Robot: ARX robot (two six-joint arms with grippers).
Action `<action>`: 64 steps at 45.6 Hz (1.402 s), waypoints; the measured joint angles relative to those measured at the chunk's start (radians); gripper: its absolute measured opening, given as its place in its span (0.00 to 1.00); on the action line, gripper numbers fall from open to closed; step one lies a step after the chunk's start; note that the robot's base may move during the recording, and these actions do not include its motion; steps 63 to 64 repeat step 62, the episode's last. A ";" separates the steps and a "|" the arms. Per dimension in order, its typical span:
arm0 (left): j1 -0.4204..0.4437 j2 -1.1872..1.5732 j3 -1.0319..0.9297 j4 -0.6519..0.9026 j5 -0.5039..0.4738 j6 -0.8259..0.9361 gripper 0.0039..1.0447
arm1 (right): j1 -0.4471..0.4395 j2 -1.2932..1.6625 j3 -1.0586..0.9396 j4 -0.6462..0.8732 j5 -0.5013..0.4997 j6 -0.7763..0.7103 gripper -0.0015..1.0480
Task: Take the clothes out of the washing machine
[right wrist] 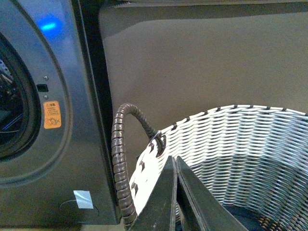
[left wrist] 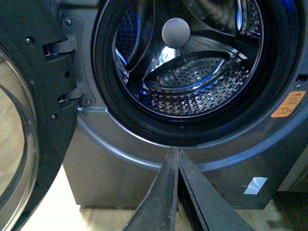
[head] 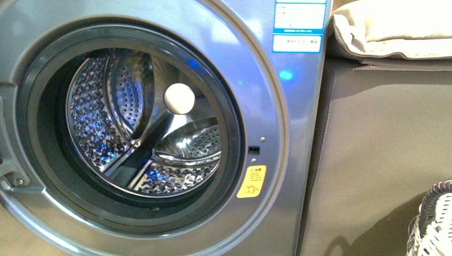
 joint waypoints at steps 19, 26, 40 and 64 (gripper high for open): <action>0.000 0.000 0.000 0.000 0.000 0.000 0.19 | 0.000 0.000 0.000 0.000 0.000 -0.002 0.09; 0.000 0.000 0.000 0.000 0.000 0.000 0.45 | 0.000 0.000 0.000 0.000 0.000 -0.002 0.36; 0.000 0.000 0.000 0.000 0.000 0.000 0.93 | 0.000 0.000 0.000 0.000 0.000 -0.002 0.83; 0.000 0.000 0.000 0.000 0.000 0.000 0.94 | 0.000 0.000 0.000 0.000 0.000 -0.001 0.93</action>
